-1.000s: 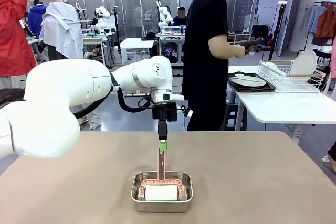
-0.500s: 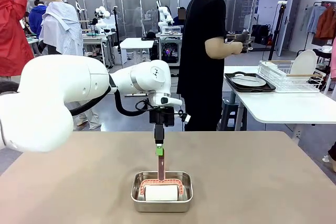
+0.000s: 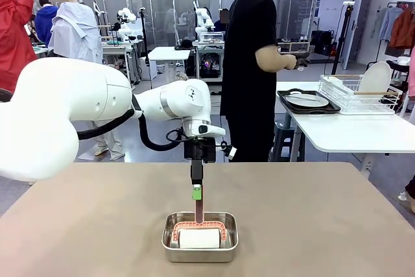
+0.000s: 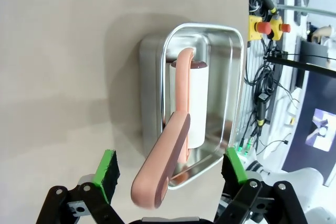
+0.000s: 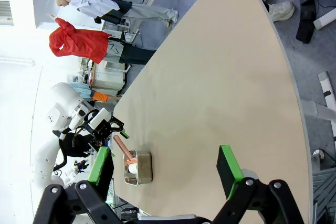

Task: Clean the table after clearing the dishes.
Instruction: When the right (or left) Handle tray is removed, use the right hand (or left hand) to clean the right (or left) side of the table with the Lint Roller.

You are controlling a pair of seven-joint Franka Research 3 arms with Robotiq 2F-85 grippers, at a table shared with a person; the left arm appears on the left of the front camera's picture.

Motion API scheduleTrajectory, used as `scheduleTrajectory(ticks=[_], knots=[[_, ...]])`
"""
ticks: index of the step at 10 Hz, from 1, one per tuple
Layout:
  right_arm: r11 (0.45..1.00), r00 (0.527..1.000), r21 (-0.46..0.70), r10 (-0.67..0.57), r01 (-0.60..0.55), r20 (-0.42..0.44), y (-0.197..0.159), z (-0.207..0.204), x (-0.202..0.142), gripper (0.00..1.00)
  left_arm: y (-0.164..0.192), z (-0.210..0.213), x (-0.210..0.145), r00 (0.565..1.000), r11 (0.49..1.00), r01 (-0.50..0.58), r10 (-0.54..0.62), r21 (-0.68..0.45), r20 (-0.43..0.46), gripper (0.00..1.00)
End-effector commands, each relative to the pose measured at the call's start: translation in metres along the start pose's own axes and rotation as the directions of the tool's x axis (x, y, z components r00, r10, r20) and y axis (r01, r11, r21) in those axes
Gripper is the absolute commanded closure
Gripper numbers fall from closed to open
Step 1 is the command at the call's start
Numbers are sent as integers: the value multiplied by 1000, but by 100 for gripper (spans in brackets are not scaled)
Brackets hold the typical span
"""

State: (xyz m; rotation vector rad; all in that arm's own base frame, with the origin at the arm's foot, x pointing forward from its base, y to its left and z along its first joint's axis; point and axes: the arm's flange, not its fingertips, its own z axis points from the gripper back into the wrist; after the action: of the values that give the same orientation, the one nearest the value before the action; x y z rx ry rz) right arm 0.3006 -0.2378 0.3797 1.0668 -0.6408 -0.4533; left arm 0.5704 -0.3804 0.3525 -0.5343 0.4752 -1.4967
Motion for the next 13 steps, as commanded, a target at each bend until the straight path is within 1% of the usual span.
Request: scheduleTrajectory(ticks=[1, 3, 4, 5, 6, 7, 8, 9, 10, 11, 12, 13], knots=[[1000, 1000, 13, -1, 1, 9, 2, 0, 0, 0, -12, -12, -7, 1000, 1000, 8, -9, 8, 26, 0], [1000, 1000, 13, -1, 1, 9, 2, 0, 0, 0, -11, -12, -6, 1000, 1000, 6, -6, -1, 21, 0], [1000, 1000, 13, -1, 1, 9, 2, 0, 0, 0, -11, -12, -6, 1000, 1000, 6, -6, -2, 15, 12], [1000, 1000, 13, -1, 1, 9, 2, 0, 0, 0, -11, -12, -5, 1000, 1000, 7, -7, -6, 21, 20], [1000, 1000, 13, -1, 1, 9, 2, 0, 0, 0, -11, -11, -5, 1000, 1000, 7, -7, -7, 27, 31], [1000, 1000, 13, -1, 1, 9, 2, 0, 0, 0, -11, -11, -5, 1000, 1000, 7, -7, -9, 31, 40], [1000, 1000, 13, -1, 1, 9, 2, 0, 0, 0, -9, -11, -5, 999, 999, 11, -10, -31, 52, 51], [1000, 1000, 13, -1, 1, 9, 2, 0, 0, 0, -9, -10, -5, 998, 1000, 16, -14, -26, 57, 60], [1000, 1000, 13, -1, 1, 9, 2, 0, 0, 0, -10, -9, -5, 998, 1000, 24, -23, -19, 66, 71], [1000, 1000, 13, -1, 1, 9, 2, 0, 0, 0, -11, -9, -5, 997, 999, 28, -27, -17, 72, 80], [1000, 1000, 13, -1, 1, 9, 2, 0, 0, 0, -11, -10, -5, 998, 999, 23, -21, -25, 64, 91], [1000, 1000, 13, -1, 1, 9, 2, 0, 0, 0, -11, -10, -6, 998, 999, 21, -19, -26, 61, 81]])
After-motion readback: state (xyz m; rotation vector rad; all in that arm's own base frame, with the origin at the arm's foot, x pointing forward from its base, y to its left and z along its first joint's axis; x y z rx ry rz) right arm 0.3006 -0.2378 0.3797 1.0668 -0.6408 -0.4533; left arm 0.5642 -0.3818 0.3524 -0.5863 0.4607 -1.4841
